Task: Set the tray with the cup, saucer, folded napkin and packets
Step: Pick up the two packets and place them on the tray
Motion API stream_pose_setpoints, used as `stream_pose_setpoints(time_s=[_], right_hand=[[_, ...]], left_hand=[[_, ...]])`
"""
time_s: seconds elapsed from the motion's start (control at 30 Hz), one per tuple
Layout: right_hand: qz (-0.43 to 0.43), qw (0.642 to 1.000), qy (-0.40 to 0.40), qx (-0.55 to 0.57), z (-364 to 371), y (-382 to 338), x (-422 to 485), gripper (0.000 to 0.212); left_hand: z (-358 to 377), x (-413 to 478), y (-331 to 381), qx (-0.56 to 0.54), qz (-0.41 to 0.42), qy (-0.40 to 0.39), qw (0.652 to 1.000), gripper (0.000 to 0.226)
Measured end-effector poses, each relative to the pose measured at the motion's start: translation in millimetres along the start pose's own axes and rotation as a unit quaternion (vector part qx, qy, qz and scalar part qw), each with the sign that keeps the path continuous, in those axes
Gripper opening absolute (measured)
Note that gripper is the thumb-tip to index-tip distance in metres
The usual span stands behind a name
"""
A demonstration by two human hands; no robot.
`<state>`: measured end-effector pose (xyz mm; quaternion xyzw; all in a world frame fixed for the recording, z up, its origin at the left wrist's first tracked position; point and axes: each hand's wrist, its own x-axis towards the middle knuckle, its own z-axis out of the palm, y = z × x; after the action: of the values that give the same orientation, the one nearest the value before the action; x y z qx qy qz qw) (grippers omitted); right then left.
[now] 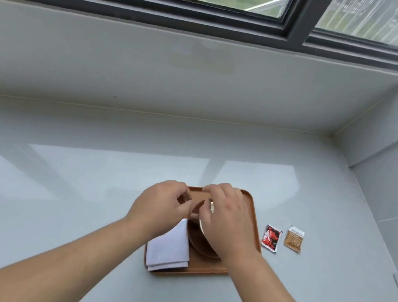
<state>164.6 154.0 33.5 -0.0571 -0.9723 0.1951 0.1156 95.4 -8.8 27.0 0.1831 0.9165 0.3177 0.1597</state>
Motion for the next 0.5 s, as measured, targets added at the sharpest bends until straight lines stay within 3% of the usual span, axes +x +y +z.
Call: stream_pose_setpoints(time_s=[0.17, 0.27, 0.37, 0.5], right_hand=[[0.112, 0.993, -0.033, -0.012, -39, 95, -16, 0.023], [0.178, 0.978, -0.101, -0.034, -48, 151, -33, 0.032], [0.201, 0.960, -0.183, -0.061, -54, 199, -48, 0.045], [0.203, 0.952, -0.212, -0.091, -52, 242, -60, 0.054]], left_hand=[[50, 24, 79, 0.090, 0.136, -0.019, 0.986, 0.016], [89, 35, 115, 0.148, 0.196, -0.059, 0.968, 0.024], [129, 47, 141, 0.220, 0.216, -0.129, 0.943, 0.040], [172, 61, 152, 0.279, 0.202, -0.176, 0.922, 0.053]])
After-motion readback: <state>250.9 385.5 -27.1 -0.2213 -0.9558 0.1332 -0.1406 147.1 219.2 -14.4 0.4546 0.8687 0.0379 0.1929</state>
